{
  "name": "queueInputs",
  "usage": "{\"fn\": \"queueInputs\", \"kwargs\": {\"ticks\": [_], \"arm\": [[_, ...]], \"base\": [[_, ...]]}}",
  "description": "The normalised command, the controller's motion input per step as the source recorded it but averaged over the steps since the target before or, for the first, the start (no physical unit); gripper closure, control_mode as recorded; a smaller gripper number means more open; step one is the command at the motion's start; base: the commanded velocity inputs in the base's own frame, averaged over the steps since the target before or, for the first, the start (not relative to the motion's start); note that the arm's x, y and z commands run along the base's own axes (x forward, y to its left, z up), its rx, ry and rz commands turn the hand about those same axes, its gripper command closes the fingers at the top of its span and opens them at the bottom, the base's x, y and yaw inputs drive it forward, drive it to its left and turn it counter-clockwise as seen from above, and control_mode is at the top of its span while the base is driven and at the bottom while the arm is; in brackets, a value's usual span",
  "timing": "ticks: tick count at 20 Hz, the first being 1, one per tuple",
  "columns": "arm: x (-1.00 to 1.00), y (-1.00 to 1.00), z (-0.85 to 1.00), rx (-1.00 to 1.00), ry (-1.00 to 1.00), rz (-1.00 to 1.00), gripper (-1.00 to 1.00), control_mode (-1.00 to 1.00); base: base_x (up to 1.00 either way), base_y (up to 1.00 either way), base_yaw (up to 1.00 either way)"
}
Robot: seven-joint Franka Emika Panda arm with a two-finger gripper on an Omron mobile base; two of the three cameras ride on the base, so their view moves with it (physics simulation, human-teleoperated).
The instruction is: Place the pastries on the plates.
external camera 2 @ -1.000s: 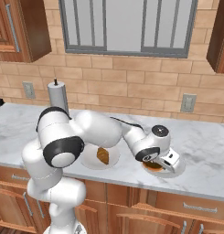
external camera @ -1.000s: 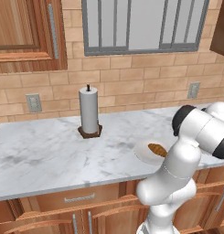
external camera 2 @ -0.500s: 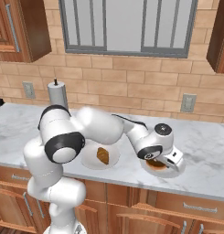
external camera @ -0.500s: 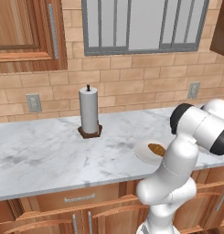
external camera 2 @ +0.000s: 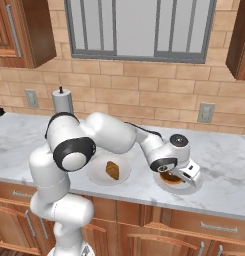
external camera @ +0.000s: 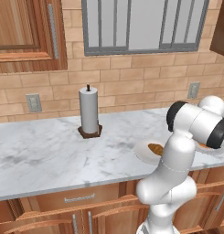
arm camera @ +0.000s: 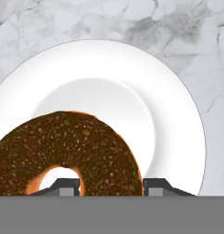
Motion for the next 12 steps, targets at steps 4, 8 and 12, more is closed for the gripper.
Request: {"fn": "queueInputs", "kwargs": {"ticks": [4, 8, 12], "arm": [[0.00, 0.00, -0.31, 0.00, -0.02, 0.00, 1.00, -1.00], [-0.03, 0.00, -0.02, 0.00, -0.01, 0.00, 1.00, -1.00], [-0.06, 0.00, 0.00, 0.00, -0.01, 0.00, -1.00, -1.00]], "base": [[0.00, 0.00, 0.00], [0.00, 0.00, 0.00], [0.00, 0.00, 0.00]]}}
